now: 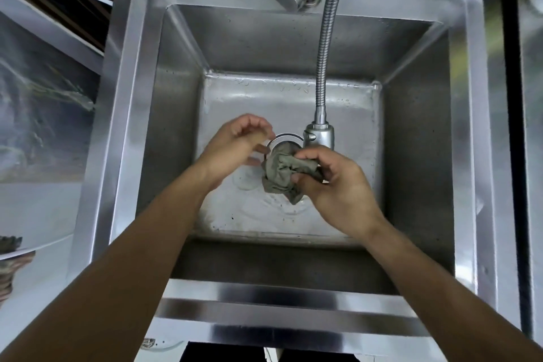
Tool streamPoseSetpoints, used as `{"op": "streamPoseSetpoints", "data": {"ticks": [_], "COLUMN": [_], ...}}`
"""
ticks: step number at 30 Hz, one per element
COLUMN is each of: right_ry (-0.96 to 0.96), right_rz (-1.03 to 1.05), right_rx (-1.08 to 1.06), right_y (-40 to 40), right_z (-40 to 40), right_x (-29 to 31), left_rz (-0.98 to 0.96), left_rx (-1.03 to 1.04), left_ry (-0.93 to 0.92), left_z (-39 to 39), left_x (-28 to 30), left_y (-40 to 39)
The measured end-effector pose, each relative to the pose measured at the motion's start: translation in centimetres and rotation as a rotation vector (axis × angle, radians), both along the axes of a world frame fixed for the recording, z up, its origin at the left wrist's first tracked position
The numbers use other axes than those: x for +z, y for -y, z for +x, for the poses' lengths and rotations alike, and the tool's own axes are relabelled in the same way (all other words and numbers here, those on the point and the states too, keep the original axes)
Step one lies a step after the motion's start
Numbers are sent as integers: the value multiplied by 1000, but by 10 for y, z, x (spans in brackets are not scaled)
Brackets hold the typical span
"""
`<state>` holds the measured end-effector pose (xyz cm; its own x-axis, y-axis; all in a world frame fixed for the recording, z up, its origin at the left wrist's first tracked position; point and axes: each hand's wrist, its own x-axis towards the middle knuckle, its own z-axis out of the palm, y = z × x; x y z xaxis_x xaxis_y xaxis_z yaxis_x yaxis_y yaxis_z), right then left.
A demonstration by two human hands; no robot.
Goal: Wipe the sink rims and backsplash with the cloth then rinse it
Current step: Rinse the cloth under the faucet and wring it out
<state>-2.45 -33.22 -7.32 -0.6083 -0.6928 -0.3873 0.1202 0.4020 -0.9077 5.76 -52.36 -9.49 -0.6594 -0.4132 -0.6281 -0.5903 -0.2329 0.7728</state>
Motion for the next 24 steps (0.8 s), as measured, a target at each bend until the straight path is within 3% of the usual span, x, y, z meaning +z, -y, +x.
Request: {"op": "streamPoseSetpoints", "data": {"ticks": [3, 7, 14, 21, 24], "right_ry": [19, 9, 5, 30, 47], "right_rz": [-98, -203, -231, -195, -202], "right_rx": [56, 100, 95, 45, 15], "right_y": [0, 9, 22, 16, 15], "right_z": [-15, -40, -62, -60, -58], "right_x": [23, 43, 38, 24, 23], "left_rz": [-271, -412, -305, -331, -194], "left_rx": [-71, -113, 203, 462, 497], "left_ry": [-90, -161, -193, -263, -274], "left_z": [-16, -49, -107, -134, -139], "left_x": [19, 36, 38, 33, 34], "left_y": [16, 32, 43, 42, 41]}}
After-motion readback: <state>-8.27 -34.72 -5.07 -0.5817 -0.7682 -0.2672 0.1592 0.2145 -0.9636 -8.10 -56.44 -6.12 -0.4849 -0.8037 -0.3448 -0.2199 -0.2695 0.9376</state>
